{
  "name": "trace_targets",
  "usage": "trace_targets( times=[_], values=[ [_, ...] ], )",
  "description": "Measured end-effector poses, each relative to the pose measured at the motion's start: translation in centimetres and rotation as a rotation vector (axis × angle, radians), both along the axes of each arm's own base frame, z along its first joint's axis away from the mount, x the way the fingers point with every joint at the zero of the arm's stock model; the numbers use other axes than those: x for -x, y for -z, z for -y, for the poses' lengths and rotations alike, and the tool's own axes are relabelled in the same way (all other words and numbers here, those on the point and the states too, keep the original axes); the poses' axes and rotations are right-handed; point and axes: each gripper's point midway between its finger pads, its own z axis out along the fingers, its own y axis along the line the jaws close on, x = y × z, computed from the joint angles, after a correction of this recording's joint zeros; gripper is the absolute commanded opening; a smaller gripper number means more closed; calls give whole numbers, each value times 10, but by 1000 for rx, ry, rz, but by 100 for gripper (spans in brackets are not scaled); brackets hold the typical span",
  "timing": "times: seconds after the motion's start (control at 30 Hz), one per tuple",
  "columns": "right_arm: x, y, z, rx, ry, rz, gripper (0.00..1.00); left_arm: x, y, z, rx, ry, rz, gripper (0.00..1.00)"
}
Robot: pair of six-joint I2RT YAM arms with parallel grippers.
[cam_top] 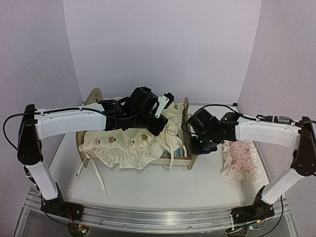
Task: Set up the pet bed
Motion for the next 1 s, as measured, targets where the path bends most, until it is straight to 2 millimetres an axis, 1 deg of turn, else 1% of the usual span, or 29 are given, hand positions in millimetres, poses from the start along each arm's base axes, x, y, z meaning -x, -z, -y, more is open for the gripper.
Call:
trace_targets(
  times=[0.03,0.1,0.27,0.37,0.5,0.6,0.73,0.8,0.87,0.9,1.0],
  values=[
    [-3,0,3,-3,26,4,0,0,0,0,0,1,-1,0],
    [-1,0,2,8,5,6,0,1,0,1,1,5,-3,0],
    [15,-4,-14,19,-53,12,0,3,1,3,8,17,-16,3],
    [20,-14,-20,35,-76,30,0,4,3,5,14,20,-29,8],
    [21,-31,-26,53,-93,71,0,5,8,9,16,27,-55,15],
    [19,-40,-27,67,-96,90,0,6,9,10,16,28,-66,25],
    [16,-46,-28,81,-100,107,0,8,9,11,29,29,-83,44],
    [15,-49,-29,85,-102,116,0,8,9,12,35,25,-93,56],
    [15,-51,-29,87,-103,123,0,9,10,11,36,19,-104,72],
    [14,-53,-29,89,-103,126,0,10,9,10,34,18,-107,75],
    [13,-56,-30,94,-105,136,0,16,6,10,31,15,-120,79]
  ],
)
